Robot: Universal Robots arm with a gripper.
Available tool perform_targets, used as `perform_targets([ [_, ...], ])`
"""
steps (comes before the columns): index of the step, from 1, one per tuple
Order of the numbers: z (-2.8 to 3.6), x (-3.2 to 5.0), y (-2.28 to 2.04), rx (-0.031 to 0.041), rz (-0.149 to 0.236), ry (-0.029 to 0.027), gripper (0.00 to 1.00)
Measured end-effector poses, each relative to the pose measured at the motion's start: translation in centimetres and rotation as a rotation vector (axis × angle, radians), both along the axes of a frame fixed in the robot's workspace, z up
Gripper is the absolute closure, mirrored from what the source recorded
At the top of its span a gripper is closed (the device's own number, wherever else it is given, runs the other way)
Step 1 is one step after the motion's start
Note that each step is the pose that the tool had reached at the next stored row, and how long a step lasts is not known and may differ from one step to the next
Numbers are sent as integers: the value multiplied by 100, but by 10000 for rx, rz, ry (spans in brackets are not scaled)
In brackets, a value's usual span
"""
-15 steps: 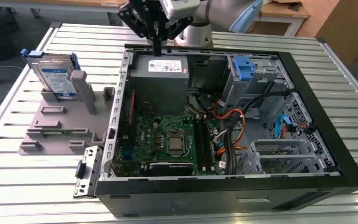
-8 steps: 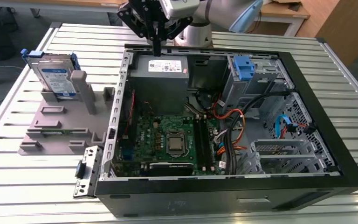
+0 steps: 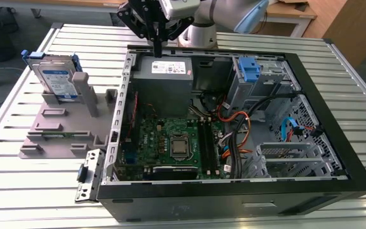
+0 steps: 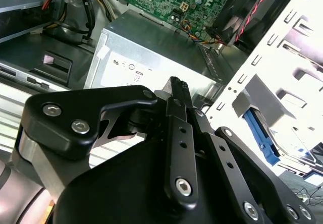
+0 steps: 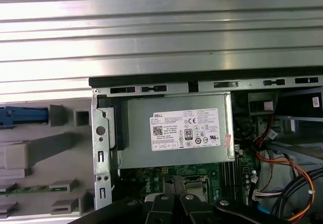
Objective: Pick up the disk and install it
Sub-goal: 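Reach for the disk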
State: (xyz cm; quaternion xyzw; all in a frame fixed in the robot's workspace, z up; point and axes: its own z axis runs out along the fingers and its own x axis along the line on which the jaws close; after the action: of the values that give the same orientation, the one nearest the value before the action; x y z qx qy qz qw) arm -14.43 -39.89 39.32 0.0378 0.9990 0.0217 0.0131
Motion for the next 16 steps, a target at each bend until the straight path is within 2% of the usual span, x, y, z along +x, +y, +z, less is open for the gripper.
perform_targets([
  [16, -2, -277, 0, 1, -2, -4, 89],
])
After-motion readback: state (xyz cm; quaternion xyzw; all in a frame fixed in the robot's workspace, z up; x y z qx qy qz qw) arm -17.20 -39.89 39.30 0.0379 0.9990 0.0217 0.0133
